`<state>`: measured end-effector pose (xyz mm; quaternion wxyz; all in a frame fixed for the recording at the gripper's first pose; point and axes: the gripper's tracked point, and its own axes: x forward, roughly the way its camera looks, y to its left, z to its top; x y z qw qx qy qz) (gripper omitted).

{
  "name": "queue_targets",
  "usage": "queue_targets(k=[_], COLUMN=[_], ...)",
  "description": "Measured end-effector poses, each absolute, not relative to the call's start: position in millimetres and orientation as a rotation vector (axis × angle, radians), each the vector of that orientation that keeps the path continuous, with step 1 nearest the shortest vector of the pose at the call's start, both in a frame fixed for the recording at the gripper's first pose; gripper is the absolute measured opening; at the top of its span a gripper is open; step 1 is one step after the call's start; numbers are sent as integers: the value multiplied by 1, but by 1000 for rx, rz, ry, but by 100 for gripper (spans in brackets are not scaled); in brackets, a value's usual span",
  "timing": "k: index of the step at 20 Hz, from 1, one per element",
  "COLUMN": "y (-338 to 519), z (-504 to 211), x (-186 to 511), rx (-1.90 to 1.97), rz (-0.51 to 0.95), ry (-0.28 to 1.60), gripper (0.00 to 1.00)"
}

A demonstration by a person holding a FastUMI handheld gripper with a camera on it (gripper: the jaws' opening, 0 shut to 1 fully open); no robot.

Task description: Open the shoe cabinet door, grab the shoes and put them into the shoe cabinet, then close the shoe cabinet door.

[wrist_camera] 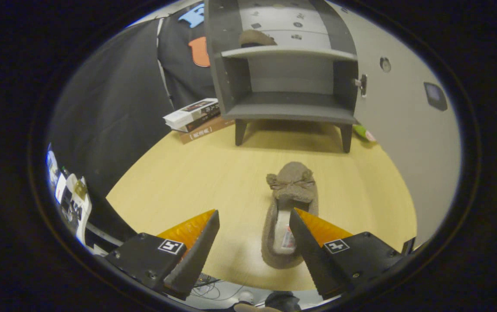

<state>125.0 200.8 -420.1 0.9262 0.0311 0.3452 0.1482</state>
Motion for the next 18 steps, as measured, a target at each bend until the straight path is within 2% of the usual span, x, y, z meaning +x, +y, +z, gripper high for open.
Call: queue_targets(k=[5,11,13,15,18], y=[206,212,206,197,196], z=[-460,-477,-479,-482,-482], x=[180,213,214,218,218], rx=[97,102,99,101,86], rz=[268,237,210,175,225], ry=[768,783,787,786,801], gripper=[100,100,93,73,25])
